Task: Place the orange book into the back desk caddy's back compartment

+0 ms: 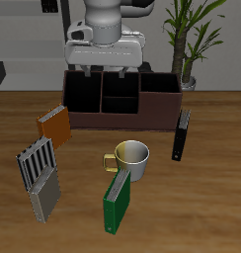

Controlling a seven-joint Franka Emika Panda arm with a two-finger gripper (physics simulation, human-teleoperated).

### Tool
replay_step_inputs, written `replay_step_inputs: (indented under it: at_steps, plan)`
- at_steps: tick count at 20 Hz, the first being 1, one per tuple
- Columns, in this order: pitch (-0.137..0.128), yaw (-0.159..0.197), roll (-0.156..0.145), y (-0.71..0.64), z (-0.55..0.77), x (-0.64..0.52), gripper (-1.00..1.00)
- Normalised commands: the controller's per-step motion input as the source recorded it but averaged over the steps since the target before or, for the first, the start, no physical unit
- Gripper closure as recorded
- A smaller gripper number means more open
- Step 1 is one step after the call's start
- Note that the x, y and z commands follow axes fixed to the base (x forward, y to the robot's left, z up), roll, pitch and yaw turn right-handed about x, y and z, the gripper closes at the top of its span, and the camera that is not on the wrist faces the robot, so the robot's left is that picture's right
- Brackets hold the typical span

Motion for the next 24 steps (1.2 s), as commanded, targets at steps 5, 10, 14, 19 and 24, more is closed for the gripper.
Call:
replay_step_inputs:
  at_steps: [5, 10, 14, 19, 24]
  plan:
    - [-0.021, -0.037, 0.031, -0.51, -0.06, -0.03, -1.00]
    - [-0.008, -0.065, -0.046, -0.70, -0.19, 0.02, -1.00]
    - [0.005, -0.025, -0.025, -0.39, -0.24, -0.01, -1.00]
    - [-0.013, -0.028, -0.014, -0.48, -0.28, -0.06, -1.00]
    - [-0.015, -0.063, -0.020, -0.36, -0.27, -0.07, -1.00]
